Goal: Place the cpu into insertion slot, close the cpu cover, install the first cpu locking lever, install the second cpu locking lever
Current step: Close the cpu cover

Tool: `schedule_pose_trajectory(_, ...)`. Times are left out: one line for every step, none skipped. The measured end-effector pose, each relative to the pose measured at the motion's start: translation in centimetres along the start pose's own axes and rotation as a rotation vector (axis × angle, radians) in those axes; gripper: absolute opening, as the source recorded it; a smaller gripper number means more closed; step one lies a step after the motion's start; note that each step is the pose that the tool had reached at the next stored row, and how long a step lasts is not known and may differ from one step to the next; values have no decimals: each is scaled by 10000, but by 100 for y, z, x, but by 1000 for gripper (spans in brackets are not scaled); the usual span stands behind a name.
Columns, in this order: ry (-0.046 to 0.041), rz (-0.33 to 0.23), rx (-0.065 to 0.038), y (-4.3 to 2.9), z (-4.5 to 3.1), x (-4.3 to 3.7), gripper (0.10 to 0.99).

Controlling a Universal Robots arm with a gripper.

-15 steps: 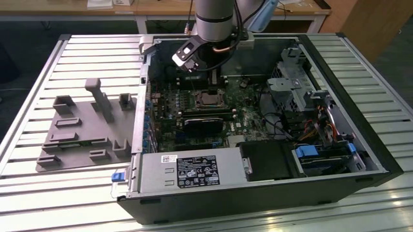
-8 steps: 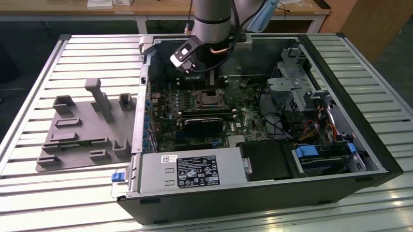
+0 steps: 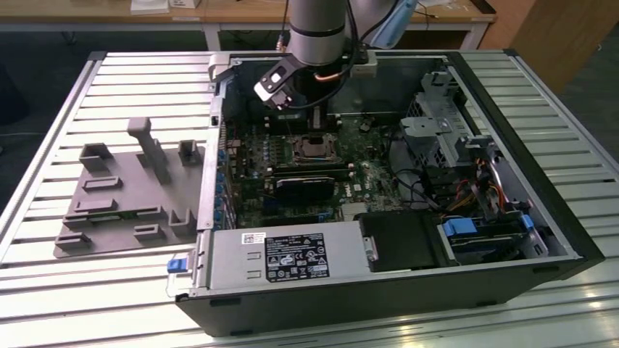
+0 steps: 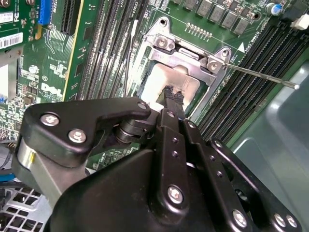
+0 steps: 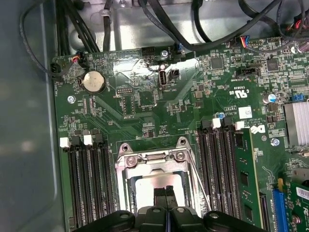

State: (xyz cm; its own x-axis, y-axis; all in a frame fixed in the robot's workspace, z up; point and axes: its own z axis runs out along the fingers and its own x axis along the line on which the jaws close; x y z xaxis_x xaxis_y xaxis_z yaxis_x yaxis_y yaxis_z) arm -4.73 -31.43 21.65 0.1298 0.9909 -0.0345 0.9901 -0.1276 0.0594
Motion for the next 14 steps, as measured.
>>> schedule_pose_trajectory(0,-33,-2,0,3,0,102)
schedule_pose_trajectory(-1,-64,-4,0,6,1,102)
schedule_pose_trajectory(-4,-103,-5,-1,10,0,102)
schedule_pose_trajectory(-6,-129,-5,-1,11,0,102)
schedule_pose_trajectory(-6,-134,-5,-1,11,0,102)
schedule_pose_trajectory(-7,-135,-5,-1,11,0,102)
schedule_pose_trajectory(-7,-136,-6,-1,11,0,102)
schedule_pose_trajectory(-6,-136,-6,-1,11,0,102)
schedule_pose_trajectory(-6,-165,-7,-1,11,0,102)
schedule_pose_trajectory(-5,-290,-13,-1,12,0,102)
schedule_pose_trajectory(-3,-468,-20,-1,12,1,102)
schedule_pose_trajectory(-4,-640,-28,-1,12,1,102)
schedule_pose_trajectory(-4,-803,-35,-1,13,1,102)
schedule_pose_trajectory(-5,-981,-42,-1,13,0,102)
